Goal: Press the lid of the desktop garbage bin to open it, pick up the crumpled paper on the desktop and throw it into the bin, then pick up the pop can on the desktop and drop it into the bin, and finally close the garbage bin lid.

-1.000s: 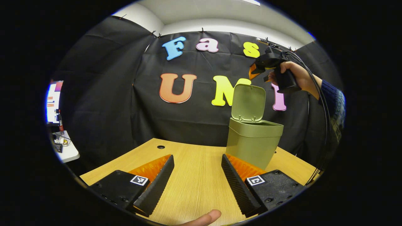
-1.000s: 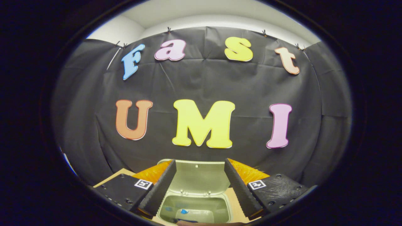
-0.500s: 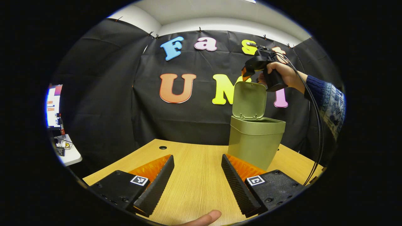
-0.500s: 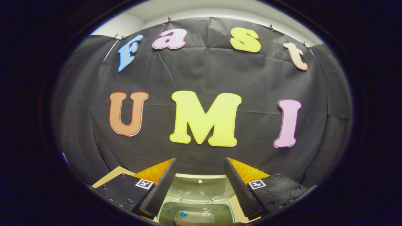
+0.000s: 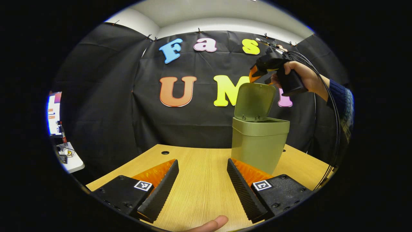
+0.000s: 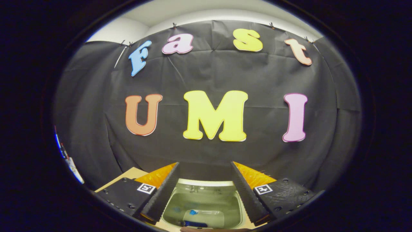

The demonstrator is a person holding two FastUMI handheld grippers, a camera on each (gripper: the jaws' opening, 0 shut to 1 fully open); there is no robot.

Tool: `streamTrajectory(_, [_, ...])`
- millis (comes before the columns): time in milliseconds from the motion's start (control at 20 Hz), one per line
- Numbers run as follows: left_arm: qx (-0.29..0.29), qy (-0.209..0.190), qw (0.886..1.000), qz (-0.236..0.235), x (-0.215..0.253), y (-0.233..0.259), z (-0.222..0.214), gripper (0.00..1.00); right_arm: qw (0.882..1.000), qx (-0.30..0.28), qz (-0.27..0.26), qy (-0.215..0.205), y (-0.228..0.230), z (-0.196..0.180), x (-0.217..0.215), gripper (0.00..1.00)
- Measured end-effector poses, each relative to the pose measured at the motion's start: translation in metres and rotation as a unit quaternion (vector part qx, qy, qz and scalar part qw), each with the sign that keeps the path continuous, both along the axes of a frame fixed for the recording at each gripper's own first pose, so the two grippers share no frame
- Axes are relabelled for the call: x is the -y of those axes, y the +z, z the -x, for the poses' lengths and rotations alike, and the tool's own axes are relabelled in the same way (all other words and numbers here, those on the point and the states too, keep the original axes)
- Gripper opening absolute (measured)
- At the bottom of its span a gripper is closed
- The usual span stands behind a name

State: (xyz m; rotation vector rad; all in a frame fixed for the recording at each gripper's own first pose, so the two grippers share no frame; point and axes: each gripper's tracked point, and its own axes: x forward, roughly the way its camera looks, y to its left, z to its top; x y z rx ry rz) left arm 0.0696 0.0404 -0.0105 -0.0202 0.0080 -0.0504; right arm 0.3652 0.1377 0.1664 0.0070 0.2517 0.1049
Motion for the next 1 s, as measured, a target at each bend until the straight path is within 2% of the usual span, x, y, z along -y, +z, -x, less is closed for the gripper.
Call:
streamTrajectory(250, [0.032, 0.002, 0.999, 0.007, -0.009, 0.023, 0.017, 0.97, 1.0, -0.014, 0.001, -0.004, -0.029, 0.024, 0.014, 0.95])
streamTrajectory(450, [0.038, -0.004, 0.999, 0.027, -0.015, 0.027, 0.022, 0.97, 0.998, -0.057, -0.009, -0.021, -0.071, 0.039, 0.026, 0.95])
streamTrajectory(550, [0.043, -0.003, 0.999, 0.029, -0.019, 0.031, 0.025, 0.97, 0.997, -0.072, -0.007, -0.016, -0.085, 0.047, 0.021, 0.95])
streamTrajectory(750, [0.052, 0.001, 0.998, 0.025, -0.024, 0.036, 0.028, 0.97, 0.998, -0.064, 0.012, 0.002, -0.104, 0.053, 0.015, 0.96])
streamTrajectory(1000, [0.052, -0.011, 0.998, 0.015, -0.012, 0.035, 0.029, 0.97, 0.995, -0.099, 0.022, 0.01, -0.138, 0.055, 0.013, 0.94])
